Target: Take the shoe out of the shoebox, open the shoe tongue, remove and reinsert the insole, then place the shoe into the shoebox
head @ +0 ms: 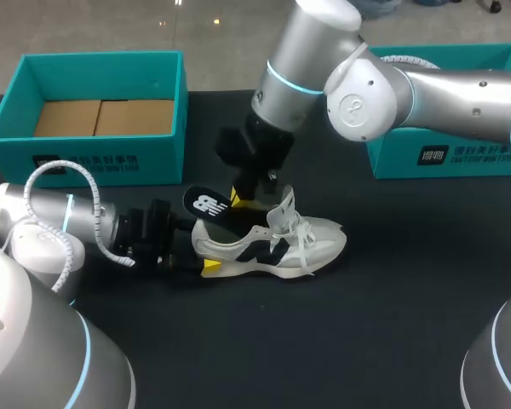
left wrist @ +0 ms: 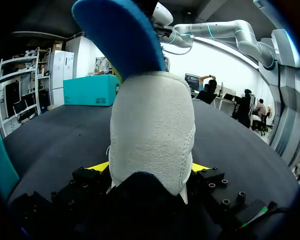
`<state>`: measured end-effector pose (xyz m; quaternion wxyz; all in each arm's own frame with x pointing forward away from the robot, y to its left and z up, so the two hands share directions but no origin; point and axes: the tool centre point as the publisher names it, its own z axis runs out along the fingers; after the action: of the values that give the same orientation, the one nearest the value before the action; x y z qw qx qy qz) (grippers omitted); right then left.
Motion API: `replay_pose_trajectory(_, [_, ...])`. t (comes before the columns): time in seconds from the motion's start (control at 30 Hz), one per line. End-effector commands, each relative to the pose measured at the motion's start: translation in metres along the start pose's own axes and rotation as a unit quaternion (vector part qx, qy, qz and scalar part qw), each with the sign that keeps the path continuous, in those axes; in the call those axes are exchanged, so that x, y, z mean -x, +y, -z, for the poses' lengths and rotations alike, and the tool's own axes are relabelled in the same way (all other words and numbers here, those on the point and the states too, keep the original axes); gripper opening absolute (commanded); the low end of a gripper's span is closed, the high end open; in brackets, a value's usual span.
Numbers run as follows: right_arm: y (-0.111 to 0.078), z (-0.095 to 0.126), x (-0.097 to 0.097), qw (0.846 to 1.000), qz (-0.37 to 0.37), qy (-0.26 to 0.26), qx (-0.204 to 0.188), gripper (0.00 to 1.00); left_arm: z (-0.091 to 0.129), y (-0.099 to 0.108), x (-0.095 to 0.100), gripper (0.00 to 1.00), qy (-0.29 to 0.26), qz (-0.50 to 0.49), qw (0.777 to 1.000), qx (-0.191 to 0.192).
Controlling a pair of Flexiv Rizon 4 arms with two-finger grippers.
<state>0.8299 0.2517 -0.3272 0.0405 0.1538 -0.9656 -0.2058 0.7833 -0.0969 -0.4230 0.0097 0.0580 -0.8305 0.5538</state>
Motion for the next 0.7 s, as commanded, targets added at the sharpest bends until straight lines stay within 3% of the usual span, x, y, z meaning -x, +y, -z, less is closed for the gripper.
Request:
replay_pose_trajectory(0.03, [0.001,-0.001,-0.002,1.000,0.001,-0.001,0.005,0.31,-0.001,0.000,0.000,0.00,0.000,0.000,1.000,0.000])
replay_pose_trajectory(0.53, [-0.009,-0.010,-0.011,0.999,-0.007,0.035,0.032,0.33,-0.001,0.000,0.000,0.00,0.000,0.000,1.000,0.000])
replay_pose_trajectory(0.6, [-0.011,-0.011,-0.011,0.999,-0.009,0.035,0.033,0.28,-0.001,0.000,0.000,0.00,0.000,0.000,1.000,0.000])
replay_pose_trajectory(0.7, [-0.012,-0.012,-0.010,0.999,-0.013,0.035,0.036,0.04,-0.001,0.000,0.000,0.00,0.000,0.000,1.000,0.000])
